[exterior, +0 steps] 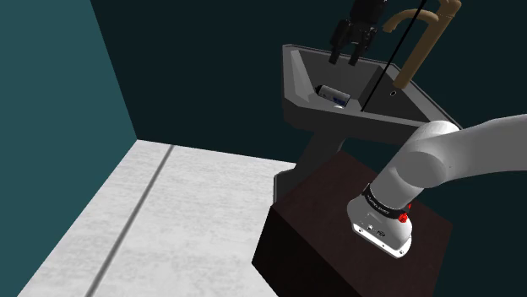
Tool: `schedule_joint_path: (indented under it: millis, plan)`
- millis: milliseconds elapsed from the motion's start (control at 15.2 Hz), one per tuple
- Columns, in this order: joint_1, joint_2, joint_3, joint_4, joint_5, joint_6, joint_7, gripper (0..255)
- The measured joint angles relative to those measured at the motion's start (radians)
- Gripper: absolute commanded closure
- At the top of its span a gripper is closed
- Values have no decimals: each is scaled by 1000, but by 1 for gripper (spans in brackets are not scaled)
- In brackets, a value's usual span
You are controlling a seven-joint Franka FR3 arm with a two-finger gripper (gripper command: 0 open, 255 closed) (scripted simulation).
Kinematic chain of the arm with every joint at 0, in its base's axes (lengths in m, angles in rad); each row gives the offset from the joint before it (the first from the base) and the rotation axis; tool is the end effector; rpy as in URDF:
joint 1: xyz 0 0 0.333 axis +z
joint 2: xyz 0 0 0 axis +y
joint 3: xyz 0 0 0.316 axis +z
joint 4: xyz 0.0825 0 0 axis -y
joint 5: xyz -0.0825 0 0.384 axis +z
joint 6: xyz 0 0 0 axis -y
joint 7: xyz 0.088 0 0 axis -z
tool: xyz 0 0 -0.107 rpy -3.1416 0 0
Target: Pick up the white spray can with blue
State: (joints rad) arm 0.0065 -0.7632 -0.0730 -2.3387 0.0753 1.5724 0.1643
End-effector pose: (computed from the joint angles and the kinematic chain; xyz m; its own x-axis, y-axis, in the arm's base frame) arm 0.3130 -0.0195 0.5918 0.9779 -0.2076 -0.0249 -0.2091 -0.9701 -0.1230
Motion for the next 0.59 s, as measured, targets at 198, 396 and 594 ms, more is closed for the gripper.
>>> schedule_joint_path:
  millis: [198,396,594]
  plan:
    - [-8,1,-23,-13,-20,12,-32,0]
    - [-21,27,-69,-45,-58,65,-97,0]
    - [-34,83,-125,-64,-99,139,-172,0]
